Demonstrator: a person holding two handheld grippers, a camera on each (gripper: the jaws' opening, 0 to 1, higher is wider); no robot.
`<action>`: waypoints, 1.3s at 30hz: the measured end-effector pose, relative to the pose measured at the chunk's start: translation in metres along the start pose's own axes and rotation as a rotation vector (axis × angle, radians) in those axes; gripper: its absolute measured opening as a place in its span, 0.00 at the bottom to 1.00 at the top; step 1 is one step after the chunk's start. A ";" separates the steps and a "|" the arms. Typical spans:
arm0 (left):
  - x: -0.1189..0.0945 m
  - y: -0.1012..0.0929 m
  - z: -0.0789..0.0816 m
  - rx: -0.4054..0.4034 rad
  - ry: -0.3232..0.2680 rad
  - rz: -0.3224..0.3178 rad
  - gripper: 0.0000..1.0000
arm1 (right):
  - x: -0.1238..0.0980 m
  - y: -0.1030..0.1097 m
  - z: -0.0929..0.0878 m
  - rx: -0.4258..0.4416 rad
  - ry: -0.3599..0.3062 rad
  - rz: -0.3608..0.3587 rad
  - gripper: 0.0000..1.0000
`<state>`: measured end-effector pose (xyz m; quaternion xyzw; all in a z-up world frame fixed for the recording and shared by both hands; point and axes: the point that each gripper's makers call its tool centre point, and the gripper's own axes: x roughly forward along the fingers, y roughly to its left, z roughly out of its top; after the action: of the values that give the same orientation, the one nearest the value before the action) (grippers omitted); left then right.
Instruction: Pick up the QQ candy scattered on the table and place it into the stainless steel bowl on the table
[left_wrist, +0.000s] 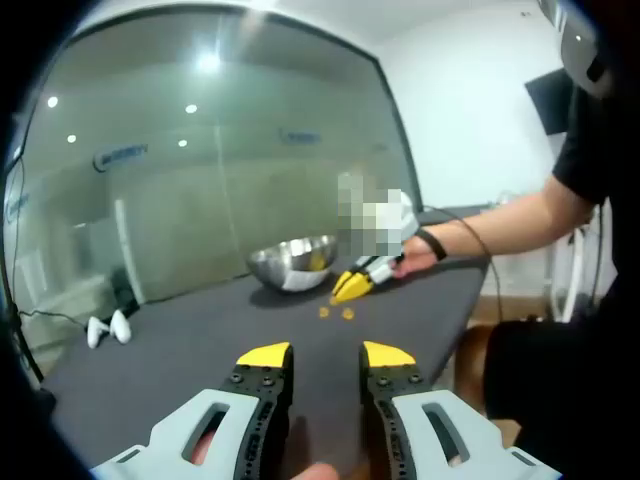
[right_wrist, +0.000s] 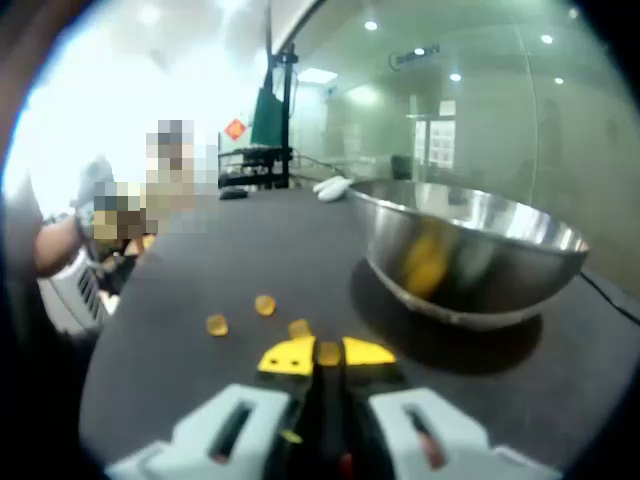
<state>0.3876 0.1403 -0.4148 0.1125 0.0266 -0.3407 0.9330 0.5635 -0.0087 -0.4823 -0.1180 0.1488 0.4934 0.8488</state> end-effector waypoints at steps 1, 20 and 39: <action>0.000 0.000 0.000 0.000 -0.001 -0.001 0.28 | 0.000 0.000 0.000 0.000 0.000 -0.001 0.09; 0.001 -0.002 0.000 -0.001 -0.001 -0.003 0.28 | -0.037 0.004 0.040 0.008 -0.094 -0.042 0.09; -0.003 -0.004 0.001 0.001 -0.005 -0.001 0.28 | -0.053 -0.061 0.127 -0.060 -0.181 -0.185 0.09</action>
<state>0.3829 0.1390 -0.4139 0.1120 0.0242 -0.3413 0.9329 0.6092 -0.0365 -0.3415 -0.1114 0.0450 0.4257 0.8969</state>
